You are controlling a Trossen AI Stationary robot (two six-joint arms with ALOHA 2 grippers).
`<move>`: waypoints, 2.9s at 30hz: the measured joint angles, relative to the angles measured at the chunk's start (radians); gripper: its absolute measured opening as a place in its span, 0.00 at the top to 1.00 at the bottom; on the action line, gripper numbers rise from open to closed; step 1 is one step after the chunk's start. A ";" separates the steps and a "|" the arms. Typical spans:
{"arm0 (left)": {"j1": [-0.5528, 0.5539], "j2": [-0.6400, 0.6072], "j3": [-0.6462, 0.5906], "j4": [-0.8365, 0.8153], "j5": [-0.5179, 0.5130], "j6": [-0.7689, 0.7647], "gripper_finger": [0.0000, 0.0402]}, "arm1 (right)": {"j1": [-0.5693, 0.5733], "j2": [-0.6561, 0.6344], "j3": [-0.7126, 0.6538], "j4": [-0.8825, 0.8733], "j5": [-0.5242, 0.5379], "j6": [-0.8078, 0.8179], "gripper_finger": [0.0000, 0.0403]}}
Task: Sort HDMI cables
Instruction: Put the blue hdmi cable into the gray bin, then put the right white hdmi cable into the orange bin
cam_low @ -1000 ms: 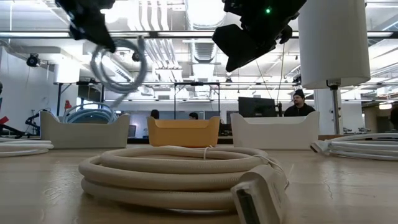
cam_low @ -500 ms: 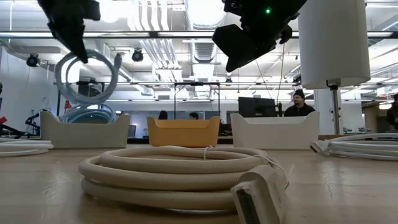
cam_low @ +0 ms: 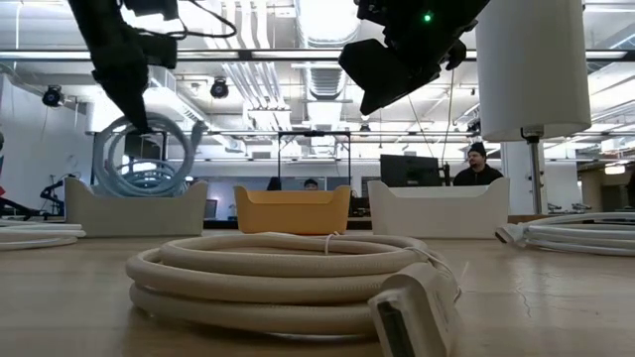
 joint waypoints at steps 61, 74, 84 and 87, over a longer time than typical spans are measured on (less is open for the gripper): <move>0.029 0.086 -0.064 0.547 0.261 0.051 0.50 | 0.007 -0.038 -0.011 -0.186 -0.363 0.001 0.60; 0.006 0.087 -0.254 0.838 0.374 0.020 0.50 | 0.045 -0.129 -0.182 -0.365 -0.683 0.517 0.65; 0.005 0.085 -0.284 0.861 0.374 0.012 0.50 | 0.046 -0.131 -0.360 -0.146 -0.880 0.691 0.63; 0.005 0.085 -0.284 0.870 0.374 0.012 0.50 | 0.046 -0.131 -0.386 -0.074 -0.888 0.677 0.63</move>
